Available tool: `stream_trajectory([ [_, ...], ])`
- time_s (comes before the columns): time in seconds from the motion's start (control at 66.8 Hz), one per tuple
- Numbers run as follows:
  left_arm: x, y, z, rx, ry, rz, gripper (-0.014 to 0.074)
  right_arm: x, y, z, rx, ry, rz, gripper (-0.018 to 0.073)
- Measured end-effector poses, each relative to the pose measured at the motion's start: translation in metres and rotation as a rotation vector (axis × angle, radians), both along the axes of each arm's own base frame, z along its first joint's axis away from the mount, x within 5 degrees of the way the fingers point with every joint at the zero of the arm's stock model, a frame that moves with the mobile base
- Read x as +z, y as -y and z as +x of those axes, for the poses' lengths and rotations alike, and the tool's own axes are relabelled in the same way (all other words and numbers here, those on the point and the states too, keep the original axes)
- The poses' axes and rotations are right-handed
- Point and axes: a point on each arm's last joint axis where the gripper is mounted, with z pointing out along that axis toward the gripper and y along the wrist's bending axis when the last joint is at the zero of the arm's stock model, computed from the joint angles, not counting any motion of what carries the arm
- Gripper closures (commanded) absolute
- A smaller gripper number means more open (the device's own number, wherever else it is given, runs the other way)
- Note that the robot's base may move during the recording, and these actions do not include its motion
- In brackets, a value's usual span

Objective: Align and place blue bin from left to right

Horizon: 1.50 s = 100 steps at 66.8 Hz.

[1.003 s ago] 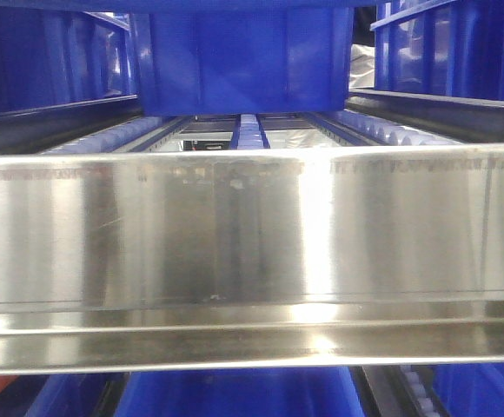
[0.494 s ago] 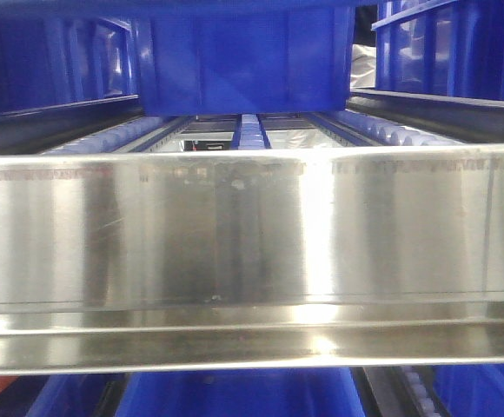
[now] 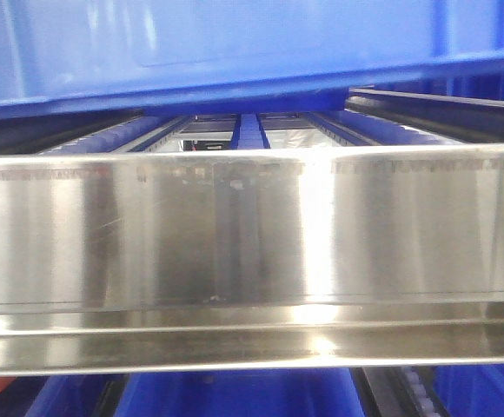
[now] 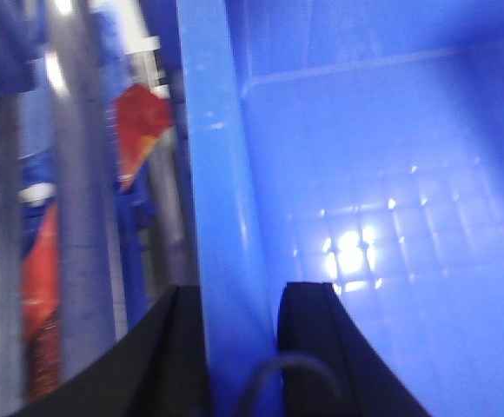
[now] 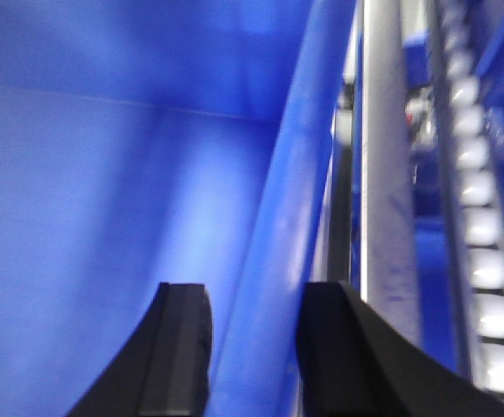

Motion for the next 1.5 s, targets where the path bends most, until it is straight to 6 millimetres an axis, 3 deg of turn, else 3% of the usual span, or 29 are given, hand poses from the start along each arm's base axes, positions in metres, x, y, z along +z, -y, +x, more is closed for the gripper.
stream_trajectory([
  [0.075,-0.003,0.000,0.001,0.004,-0.014,0.007,0.0657,-0.004,-0.001,0.003,0.002,-0.010,-0.004,0.0497],
  [0.165,-0.006,0.000,0.002,0.007,-0.029,0.010,0.0518,-0.006,-0.001,0.004,0.002,-0.016,-0.005,0.0324],
  [0.284,-0.007,0.001,0.003,0.000,-0.034,0.009,0.0205,-0.002,0.002,0.006,-0.017,0.026,-0.009,0.0050],
  [0.359,-0.004,0.001,0.001,-0.004,-0.022,0.007,-0.0039,0.001,0.004,0.006,-0.022,0.039,-0.013,-0.0014],
  [0.494,-0.001,0.001,-0.001,-0.004,-0.015,0.008,0.0072,0.005,0.005,0.002,-0.024,0.050,-0.010,0.0023],
  [0.599,0.009,-0.003,-0.009,0.001,-0.006,0.012,0.0154,0.020,0.008,-0.010,-0.025,0.088,-0.002,0.0106],
  [0.719,0.031,-0.011,-0.026,0.005,0.052,0.016,0.0293,0.048,0.014,-0.037,-0.026,0.159,0.015,0.0319],
  [0.868,0.068,-0.023,-0.062,-0.001,0.156,-0.005,0.0596,0.081,0.023,-0.076,-0.026,0.242,0.033,0.0648],
  [0.928,0.080,-0.028,-0.078,-0.007,0.194,-0.009,0.0710,0.092,0.027,-0.093,-0.024,0.270,0.036,0.0634],
  [1.063,0.096,-0.042,-0.119,-0.010,0.269,-0.025,0.0707,0.098,0.033,-0.122,-0.018,0.298,0.033,0.0627],
  [1.168,0.089,-0.052,-0.141,-0.003,0.317,-0.042,0.0707,0.088,0.036,-0.137,-0.006,0.303,0.019,0.0628],
  [1.332,0.055,-0.062,-0.173,-0.008,0.373,-0.069,0.0707,0.060,0.040,-0.156,0.018,0.320,-0.002,0.0628],
  [1.497,0.031,-0.073,-0.216,-0.038,0.539,-0.117,0.0707,0.028,0.045,-0.181,0.053,0.392,-0.024,0.0628],
])
